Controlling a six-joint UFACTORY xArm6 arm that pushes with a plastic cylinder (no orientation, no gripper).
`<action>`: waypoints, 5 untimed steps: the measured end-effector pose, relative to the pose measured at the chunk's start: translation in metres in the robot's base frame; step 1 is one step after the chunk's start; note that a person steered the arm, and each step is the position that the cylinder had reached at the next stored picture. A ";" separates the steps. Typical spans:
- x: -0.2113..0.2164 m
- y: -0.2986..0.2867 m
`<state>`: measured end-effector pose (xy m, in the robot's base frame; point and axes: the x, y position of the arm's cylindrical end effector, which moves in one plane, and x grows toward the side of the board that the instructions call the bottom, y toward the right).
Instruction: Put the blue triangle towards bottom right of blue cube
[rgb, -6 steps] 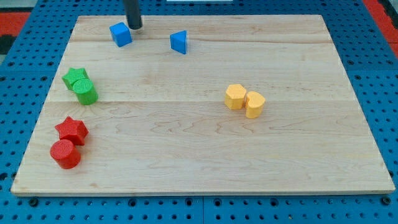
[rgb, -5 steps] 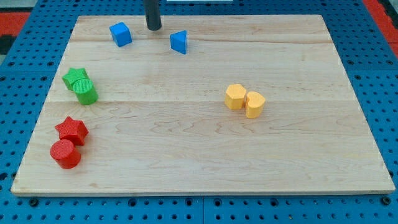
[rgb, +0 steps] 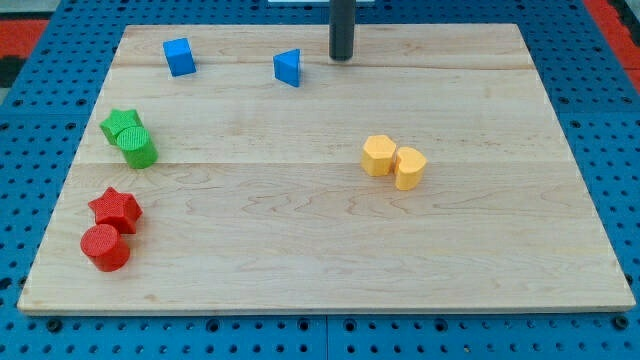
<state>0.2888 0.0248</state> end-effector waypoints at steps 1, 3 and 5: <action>0.007 -0.039; -0.011 -0.064; -0.017 -0.052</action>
